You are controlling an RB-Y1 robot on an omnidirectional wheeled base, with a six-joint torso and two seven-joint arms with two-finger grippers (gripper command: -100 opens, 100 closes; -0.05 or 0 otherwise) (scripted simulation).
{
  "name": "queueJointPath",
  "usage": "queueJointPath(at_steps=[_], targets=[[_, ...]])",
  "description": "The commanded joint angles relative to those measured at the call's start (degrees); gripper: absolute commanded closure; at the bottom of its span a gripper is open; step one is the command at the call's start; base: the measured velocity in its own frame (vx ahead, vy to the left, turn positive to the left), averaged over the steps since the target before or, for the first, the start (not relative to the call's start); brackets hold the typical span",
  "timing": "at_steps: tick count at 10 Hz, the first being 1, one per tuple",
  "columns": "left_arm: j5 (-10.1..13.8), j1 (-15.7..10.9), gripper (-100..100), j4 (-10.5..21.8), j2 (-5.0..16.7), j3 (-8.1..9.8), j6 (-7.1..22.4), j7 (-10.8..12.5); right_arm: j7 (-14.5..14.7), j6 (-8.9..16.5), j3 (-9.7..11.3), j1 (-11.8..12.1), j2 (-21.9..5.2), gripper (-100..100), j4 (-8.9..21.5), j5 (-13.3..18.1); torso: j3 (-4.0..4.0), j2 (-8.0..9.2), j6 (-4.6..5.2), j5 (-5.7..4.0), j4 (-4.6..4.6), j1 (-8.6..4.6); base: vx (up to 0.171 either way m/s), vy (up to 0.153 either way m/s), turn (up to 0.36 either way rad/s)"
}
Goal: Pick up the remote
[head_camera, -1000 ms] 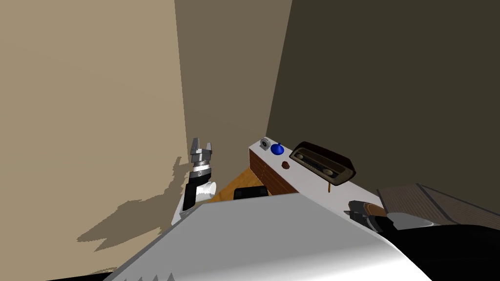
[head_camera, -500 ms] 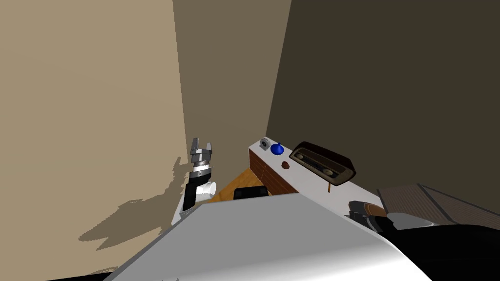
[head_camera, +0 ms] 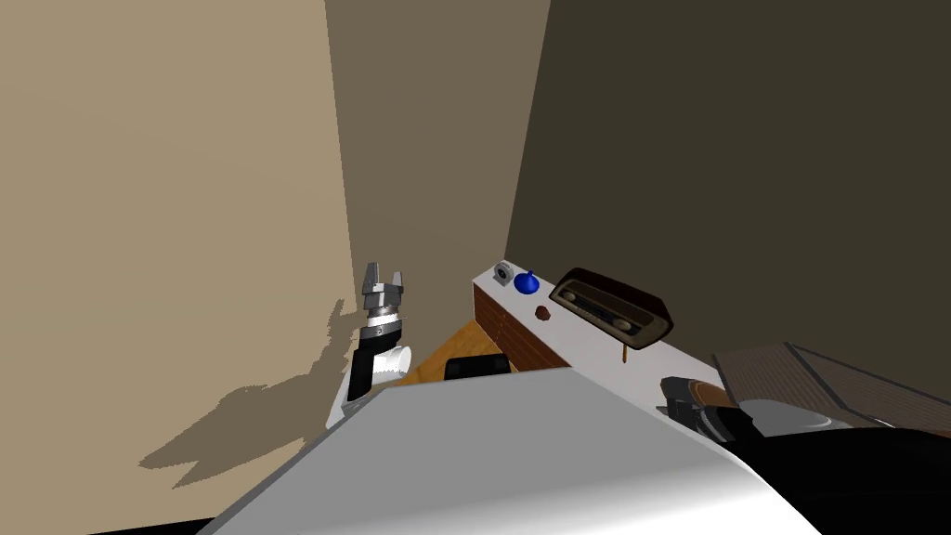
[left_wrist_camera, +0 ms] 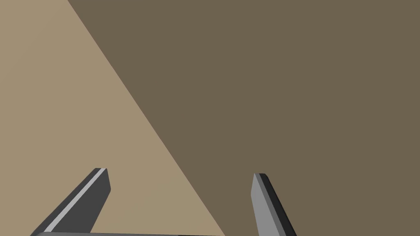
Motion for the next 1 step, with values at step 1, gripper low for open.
queueJointPath(at_steps=[1], targets=[[0.0,0.0,0,0.0,0.0,0.00,0.0,0.0,0.0,0.0,0.0,0.0,0.0,0,0.0,0.0,0.00,0.00,0.00,0.00,0.00,0.00,0.000,0.000,0.000]])
